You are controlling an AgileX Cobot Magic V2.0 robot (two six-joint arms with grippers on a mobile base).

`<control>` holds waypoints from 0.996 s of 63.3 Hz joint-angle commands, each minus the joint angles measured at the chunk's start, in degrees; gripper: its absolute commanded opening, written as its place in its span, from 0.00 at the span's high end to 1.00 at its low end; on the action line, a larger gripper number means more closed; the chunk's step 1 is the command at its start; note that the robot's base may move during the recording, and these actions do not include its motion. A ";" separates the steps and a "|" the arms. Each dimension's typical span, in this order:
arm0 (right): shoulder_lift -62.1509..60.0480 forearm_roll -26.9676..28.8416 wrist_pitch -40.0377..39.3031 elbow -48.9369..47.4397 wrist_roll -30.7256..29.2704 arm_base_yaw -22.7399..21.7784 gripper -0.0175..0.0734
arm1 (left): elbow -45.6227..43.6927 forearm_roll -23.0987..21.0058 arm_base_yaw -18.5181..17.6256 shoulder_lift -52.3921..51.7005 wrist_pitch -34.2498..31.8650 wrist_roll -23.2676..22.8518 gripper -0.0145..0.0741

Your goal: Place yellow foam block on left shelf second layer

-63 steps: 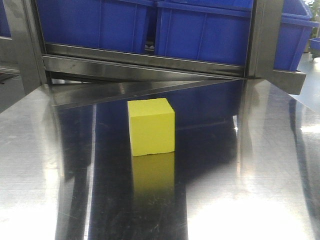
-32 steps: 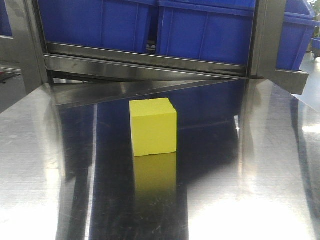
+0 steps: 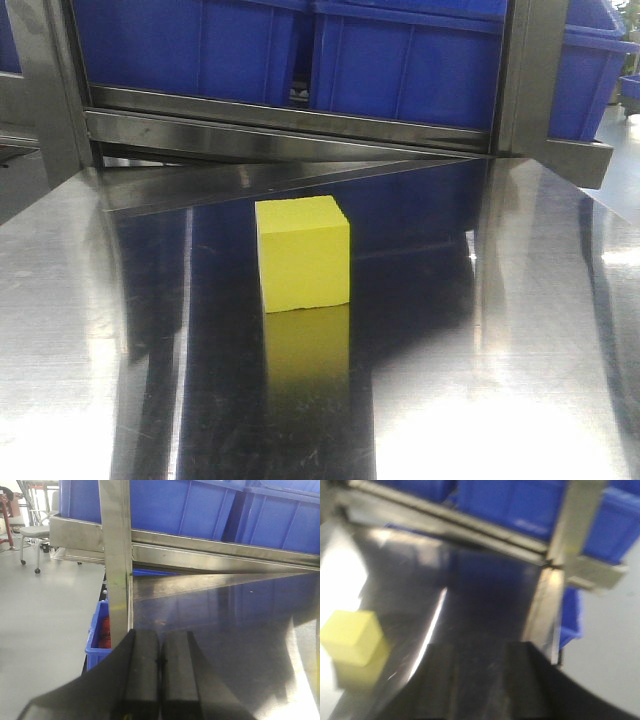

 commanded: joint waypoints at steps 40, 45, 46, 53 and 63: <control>46.76 -14.92 23.30 -38.49 37.29 24.72 0.12 | 1.58 -0.56 -0.08 -0.73 -5.10 -0.22 0.68; 50.70 -15.75 23.88 -42.50 39.00 26.74 0.12 | 1.58 -0.56 -0.08 -0.73 -5.10 -0.22 0.68; 50.98 -15.75 23.83 -42.82 39.19 26.90 0.12 | 1.58 -0.56 -0.08 -0.73 -5.10 -0.22 0.68; 55.11 -15.63 23.90 -47.27 41.36 28.99 0.12 | 1.58 -0.56 -0.08 -0.73 -5.10 -0.22 0.68; 58.97 -15.63 24.47 -49.55 41.53 29.94 0.12 | 1.58 -0.56 -0.08 -0.73 -5.10 -0.22 0.68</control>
